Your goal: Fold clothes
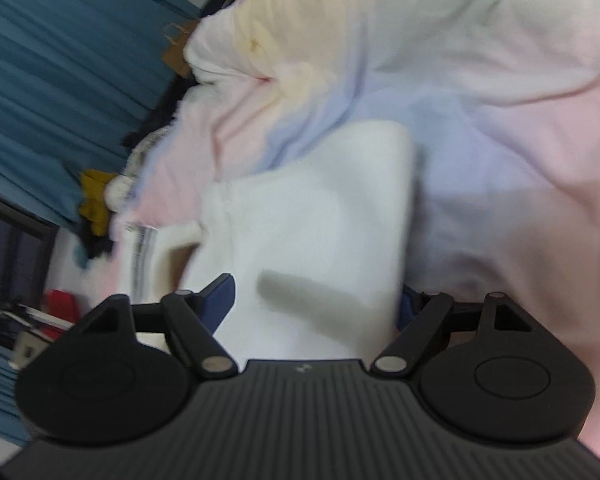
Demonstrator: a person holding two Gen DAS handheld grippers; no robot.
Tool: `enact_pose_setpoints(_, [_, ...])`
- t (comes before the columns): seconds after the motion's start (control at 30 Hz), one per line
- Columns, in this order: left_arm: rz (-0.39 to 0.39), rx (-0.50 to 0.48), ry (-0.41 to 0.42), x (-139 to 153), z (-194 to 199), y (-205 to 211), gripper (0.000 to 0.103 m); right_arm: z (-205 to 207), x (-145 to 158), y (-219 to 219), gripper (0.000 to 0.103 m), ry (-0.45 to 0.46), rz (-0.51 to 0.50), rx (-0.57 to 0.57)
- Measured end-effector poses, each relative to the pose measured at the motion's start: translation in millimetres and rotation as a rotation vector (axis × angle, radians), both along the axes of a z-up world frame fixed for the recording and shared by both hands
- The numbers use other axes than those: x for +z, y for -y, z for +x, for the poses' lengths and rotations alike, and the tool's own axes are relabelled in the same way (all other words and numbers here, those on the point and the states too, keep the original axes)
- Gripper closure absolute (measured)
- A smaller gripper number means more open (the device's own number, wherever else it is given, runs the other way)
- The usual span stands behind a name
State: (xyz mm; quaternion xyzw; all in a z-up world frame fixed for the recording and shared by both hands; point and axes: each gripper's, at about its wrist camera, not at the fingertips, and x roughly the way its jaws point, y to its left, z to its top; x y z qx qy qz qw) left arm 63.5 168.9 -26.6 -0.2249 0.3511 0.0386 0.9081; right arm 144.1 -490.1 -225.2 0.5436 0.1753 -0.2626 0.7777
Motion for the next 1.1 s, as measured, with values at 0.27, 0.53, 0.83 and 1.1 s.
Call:
enact_pose_setpoints(0.27, [-0.176, 0.247, 0.017, 6, -16, -82, 0.020, 13, 22, 5, 0.022, 0.113, -0.095, 0.127])
enact_pose_setpoints(0.53, [-0.212, 0.368, 0.025, 13, -42, -126, 0.020, 28, 2, -1, 0.078, -0.046, -0.101, 0.153])
enact_pose_setpoints(0.83, [-0.334, 0.468, -0.043, 18, -110, -174, 0.020, 16, 20, -7, 0.094, 0.010, -0.180, 0.115])
enact_pose_setpoints(1.1, [-0.588, 0.480, -0.107, -8, -165, -196, 0.020, 14, 42, -10, 0.094, 0.051, -0.269, 0.134])
